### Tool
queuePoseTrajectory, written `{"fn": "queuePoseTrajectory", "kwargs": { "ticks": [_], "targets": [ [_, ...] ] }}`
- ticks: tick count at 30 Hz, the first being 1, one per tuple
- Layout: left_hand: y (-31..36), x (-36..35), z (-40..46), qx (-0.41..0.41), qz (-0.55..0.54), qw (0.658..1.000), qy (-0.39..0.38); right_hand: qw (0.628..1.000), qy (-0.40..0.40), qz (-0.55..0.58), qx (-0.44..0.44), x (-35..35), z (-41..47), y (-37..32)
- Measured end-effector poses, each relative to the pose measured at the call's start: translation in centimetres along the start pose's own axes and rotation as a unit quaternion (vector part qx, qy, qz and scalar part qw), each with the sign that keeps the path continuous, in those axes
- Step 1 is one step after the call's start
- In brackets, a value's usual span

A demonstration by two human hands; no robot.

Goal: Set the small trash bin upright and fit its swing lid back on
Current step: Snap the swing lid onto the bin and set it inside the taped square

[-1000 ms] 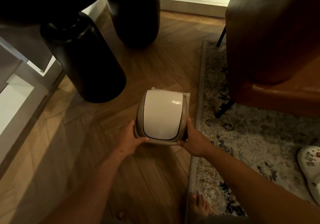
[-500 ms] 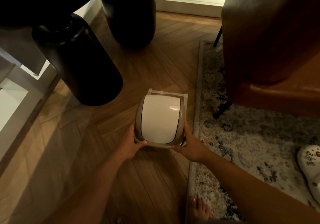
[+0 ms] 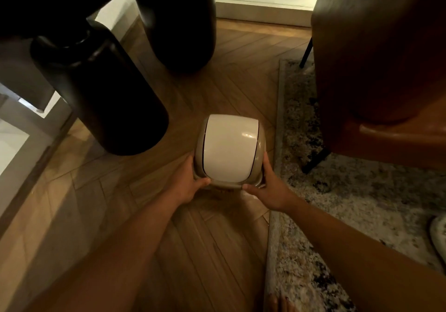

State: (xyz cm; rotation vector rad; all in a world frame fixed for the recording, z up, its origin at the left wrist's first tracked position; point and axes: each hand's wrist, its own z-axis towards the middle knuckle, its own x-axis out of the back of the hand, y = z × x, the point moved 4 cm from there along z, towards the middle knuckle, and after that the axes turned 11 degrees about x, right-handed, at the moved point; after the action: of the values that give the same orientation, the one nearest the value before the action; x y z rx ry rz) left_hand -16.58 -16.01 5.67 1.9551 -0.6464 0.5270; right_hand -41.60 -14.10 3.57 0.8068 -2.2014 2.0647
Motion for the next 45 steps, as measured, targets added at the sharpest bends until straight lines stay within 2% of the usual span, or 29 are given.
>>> {"fn": "queuePoseTrajectory", "kwargs": {
  "ticks": [19, 32, 39, 45],
  "targets": [
    [6.4, 0.4, 11.5, -0.034, -0.013, 0.999, -0.017, 1.000, -0.002, 0.008, -0.019, 7.2, 12.1, 2.7],
    [5.9, 0.4, 12.5, -0.041, -0.021, 0.998, -0.034, 0.999, -0.001, 0.015, -0.041, 6.8, 11.8, 1.6],
    [5.9, 0.6, 12.6, -0.021, -0.030, 0.999, -0.037, 0.998, 0.038, 0.026, -0.036, 6.3, 10.9, 2.1],
    [5.6, 0.6, 12.5, -0.011, -0.021, 0.999, -0.033, 0.999, 0.040, 0.024, -0.028, 5.9, 10.6, 1.8]
  ]
}}
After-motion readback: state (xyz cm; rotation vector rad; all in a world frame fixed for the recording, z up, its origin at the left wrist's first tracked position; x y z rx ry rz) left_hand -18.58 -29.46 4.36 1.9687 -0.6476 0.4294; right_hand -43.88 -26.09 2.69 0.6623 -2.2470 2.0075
